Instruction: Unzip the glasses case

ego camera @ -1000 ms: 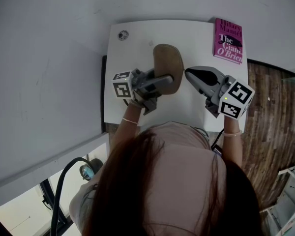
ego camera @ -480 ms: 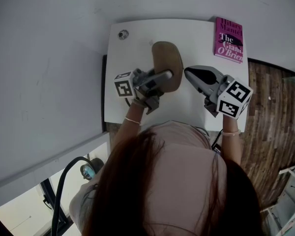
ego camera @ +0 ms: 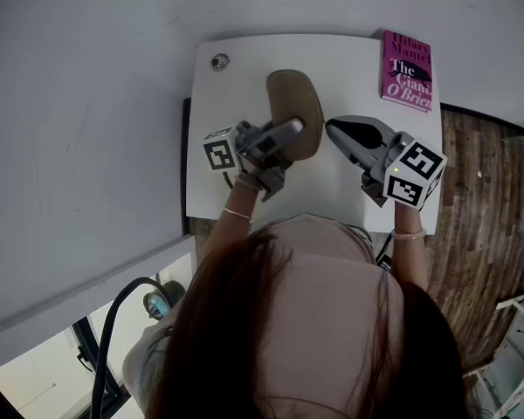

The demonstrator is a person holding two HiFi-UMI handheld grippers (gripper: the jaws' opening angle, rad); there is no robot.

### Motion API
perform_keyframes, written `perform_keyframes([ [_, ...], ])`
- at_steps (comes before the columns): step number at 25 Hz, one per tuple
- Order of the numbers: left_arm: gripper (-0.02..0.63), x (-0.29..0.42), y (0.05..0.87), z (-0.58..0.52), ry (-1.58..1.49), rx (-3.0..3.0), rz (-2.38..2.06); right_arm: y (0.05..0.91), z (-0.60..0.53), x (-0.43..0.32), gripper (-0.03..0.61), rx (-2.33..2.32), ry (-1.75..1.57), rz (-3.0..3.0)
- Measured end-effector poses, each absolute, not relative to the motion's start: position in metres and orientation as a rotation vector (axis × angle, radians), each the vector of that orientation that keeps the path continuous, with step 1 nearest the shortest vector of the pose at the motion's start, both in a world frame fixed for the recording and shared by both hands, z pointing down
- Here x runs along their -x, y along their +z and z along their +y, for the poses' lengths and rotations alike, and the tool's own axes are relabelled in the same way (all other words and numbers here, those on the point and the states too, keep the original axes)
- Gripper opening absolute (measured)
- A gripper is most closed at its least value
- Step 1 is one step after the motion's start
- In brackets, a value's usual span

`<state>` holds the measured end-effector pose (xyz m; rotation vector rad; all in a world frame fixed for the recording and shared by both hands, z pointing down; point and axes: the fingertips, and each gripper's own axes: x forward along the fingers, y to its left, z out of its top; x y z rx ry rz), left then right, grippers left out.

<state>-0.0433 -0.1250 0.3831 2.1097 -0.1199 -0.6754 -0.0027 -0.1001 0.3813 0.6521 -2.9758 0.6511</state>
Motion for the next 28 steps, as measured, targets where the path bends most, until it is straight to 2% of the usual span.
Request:
perform_keyframes([
  [28,0.290,0.049,0.380,-0.140,-0.860,-1.872,-0.105,0.389,-0.101,0.007,0.005,-0.656,0.693,-2.965],
])
